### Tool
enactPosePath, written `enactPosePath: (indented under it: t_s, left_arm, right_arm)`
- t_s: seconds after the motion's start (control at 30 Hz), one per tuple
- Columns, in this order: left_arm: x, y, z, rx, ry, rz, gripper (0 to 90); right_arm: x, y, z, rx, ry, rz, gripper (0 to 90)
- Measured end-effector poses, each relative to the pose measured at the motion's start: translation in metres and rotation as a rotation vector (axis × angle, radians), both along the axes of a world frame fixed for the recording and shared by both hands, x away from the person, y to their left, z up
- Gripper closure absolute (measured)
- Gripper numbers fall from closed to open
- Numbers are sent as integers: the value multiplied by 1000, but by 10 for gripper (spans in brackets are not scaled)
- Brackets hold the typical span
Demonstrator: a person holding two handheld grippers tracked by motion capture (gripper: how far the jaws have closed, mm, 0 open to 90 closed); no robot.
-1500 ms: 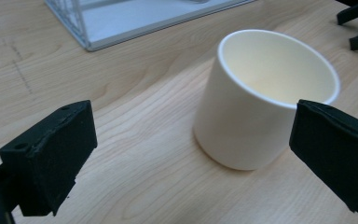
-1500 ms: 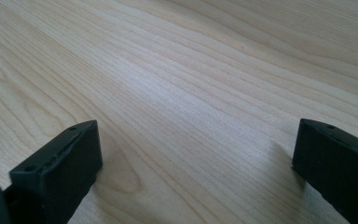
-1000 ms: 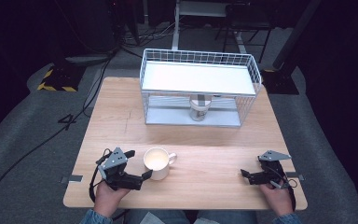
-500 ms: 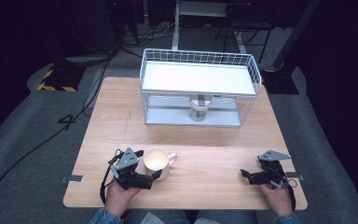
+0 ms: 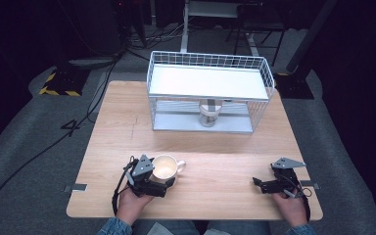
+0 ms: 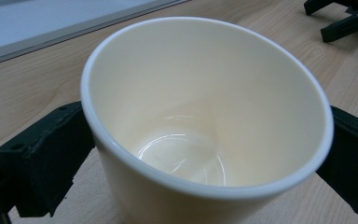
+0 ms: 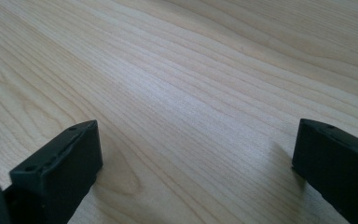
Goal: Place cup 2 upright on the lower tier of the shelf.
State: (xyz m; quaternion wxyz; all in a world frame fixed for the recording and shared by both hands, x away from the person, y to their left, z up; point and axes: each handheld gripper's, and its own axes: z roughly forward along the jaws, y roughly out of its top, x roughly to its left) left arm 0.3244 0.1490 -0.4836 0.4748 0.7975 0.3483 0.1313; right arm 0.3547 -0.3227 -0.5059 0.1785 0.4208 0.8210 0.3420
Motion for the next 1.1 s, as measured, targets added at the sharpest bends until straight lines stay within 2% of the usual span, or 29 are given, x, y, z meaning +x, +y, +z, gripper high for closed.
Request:
enactPosePath:
  t_s: [0.03, 0.13, 0.2, 0.37, 0.47, 0.7, 1.1]
  left_arm:
    - [2, -3, -2, 13, 2, 4, 0]
    - [3, -6, -4, 11, 9, 2, 0]
    - [4, -9, -5, 25, -7, 11, 0]
    - [3, -9, -5, 45, -15, 18, 19]
    - [2, -9, -5, 49, -17, 27, 77]
    - [0, -9, -4, 64, -38, 29, 84]
    - [-2, -11, -3, 73, -43, 37, 89]
  right_arm:
    - [0, 0, 0, 0, 0, 0, 17]
    - [0, 0, 0, 0, 0, 0, 18]
    - [0, 0, 0, 1, 0, -1, 19]
    - [0, 0, 0, 1, 0, -2, 19]
    - [0, 0, 0, 1, -1, -2, 20]
    - [0, 0, 0, 1, 0, -2, 20]
    - [2, 2, 0, -4, -1, -3, 15]
